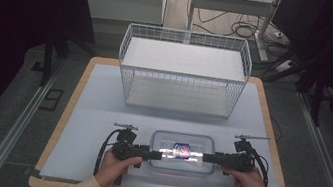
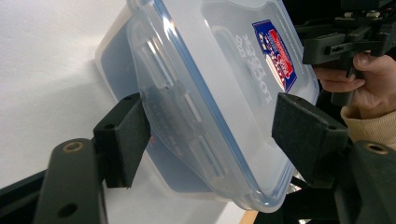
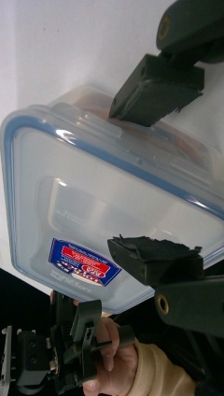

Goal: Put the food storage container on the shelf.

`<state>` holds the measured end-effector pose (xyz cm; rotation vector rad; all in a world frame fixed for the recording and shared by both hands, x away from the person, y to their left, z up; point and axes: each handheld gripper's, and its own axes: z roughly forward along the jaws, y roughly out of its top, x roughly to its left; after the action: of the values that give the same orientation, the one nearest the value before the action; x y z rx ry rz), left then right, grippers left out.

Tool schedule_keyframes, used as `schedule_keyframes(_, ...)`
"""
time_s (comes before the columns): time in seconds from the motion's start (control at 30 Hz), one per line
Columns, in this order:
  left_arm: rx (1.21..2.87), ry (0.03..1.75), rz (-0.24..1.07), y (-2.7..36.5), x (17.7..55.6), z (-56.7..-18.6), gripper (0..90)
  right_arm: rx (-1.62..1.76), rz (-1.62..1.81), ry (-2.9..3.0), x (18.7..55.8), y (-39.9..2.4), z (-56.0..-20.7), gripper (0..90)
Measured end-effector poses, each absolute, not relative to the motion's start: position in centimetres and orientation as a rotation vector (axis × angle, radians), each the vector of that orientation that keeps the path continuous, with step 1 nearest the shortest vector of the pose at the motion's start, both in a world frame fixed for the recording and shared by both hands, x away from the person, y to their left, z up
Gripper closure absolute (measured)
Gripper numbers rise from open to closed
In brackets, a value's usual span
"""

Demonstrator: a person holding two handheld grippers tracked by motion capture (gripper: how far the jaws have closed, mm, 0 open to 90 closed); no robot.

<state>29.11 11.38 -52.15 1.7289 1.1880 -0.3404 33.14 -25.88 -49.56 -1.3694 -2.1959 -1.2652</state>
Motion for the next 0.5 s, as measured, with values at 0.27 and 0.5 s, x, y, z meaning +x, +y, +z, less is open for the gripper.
schedule_keyframes(0.27, 1.711, 1.172, -0.298, 11.5, 28.1, -51.9, 34.5, -1.375, -1.324, -2.171, 32.2, -26.4, -49.4, 41.8)
schedule_keyframes(0.5, 1.694, 1.152, -0.274, 11.8, 27.1, -51.7, 39.9, -1.365, -1.367, -2.188, 31.2, -26.6, -49.0, 45.0)
